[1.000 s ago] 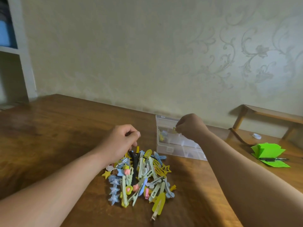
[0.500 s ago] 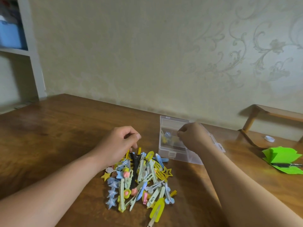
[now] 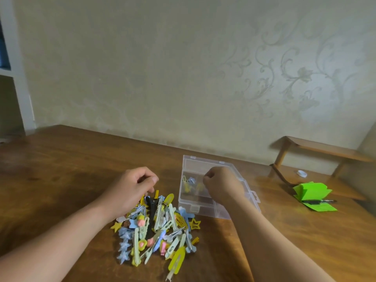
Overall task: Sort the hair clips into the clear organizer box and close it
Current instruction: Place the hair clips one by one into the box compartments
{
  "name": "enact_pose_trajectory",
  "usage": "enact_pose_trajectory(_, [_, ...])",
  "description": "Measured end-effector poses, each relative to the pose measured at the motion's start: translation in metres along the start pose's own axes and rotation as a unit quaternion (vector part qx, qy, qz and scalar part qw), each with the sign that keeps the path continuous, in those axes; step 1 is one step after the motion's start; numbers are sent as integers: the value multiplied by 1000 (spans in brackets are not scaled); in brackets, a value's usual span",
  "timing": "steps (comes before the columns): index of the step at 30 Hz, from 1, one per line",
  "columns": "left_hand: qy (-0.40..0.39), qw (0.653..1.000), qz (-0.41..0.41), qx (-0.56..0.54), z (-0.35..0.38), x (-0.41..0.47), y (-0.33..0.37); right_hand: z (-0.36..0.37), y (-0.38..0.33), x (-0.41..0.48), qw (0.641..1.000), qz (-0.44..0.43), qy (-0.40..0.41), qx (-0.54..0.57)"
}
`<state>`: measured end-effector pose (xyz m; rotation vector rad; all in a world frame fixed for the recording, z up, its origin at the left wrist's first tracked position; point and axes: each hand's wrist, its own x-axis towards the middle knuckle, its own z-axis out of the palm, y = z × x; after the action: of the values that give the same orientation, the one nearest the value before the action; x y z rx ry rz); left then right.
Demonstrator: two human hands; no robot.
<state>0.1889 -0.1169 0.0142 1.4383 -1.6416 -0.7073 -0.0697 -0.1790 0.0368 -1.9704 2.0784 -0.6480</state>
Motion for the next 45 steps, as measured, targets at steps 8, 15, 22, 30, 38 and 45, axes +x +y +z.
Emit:
enact_pose_trajectory(8, [8,1000,18,-9,0,4,-4,-41,-19,-47,975,-97,163,120])
enact_pose_trajectory(15, [-6,1000,27,-15,2,8,-4,-50,-19,-105,979,-181,-85,44])
enact_pose_trajectory(22, [-7,1000,29,-2,5,9,-2,-40,-9,-101,967,-196,-137,-88])
enact_pose_trajectory(30, [-13,999,29,4,7,8,-1,-42,-7,-101,960,-210,-154,-102])
enact_pose_trajectory(38, [-15,999,31,4,6,9,-3,-37,-5,-98,956,-232,-127,-125])
enact_pose_trajectory(45, [-14,999,33,3,5,10,-3,-44,-1,-95,968,-212,-125,-49])
